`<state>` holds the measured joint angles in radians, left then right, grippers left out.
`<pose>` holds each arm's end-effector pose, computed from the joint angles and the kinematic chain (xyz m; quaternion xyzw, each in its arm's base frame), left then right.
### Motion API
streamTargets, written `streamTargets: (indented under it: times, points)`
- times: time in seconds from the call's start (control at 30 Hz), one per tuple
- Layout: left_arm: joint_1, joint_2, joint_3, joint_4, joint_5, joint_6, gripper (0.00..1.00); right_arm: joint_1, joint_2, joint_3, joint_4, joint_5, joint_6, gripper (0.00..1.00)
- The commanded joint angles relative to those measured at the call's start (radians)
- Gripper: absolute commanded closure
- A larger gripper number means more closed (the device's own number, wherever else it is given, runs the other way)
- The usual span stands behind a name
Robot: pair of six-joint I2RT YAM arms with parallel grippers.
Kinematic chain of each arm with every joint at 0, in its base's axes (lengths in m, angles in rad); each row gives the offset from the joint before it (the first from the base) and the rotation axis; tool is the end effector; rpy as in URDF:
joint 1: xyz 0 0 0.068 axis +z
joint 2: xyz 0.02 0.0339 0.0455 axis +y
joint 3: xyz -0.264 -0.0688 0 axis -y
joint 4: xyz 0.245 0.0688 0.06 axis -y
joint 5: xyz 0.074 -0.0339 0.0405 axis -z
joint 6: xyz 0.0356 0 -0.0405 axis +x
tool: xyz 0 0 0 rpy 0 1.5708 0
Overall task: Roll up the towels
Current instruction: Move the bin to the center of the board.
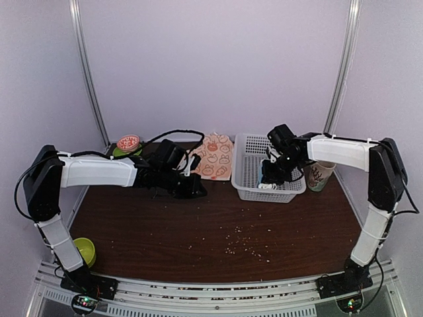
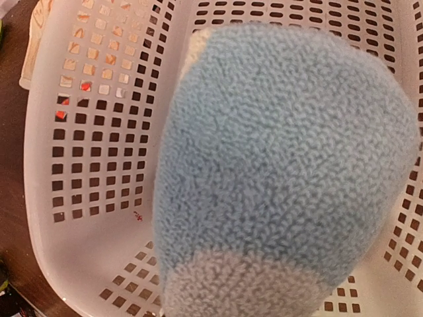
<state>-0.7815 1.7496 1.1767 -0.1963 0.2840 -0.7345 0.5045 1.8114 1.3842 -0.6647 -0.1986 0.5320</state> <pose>0.2649 -0.2769 0.2157 0.0766 0.9099 -0.3602 0.1909 0.3301 0.1903 0.2263 -0.0102 0.9669 0.2006 0.1573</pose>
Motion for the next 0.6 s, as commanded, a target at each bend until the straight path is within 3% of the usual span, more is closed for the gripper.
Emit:
streamTargets:
  times: [0.0,0.33,0.57]
  points:
    - [0.007,-0.015,0.016,0.023,0.005,-0.003,0.97,0.058,-0.131,-0.130,0.073,-0.059,0.075,1.00]
    - [0.006,-0.095,-0.050,0.030,0.000,-0.016,0.96,0.253,-0.298,-0.411,0.207,-0.072,0.229,1.00]
    - [0.005,-0.136,-0.093,0.030,-0.011,-0.013,0.96,0.320,-0.377,-0.423,0.208,-0.022,0.279,1.00]
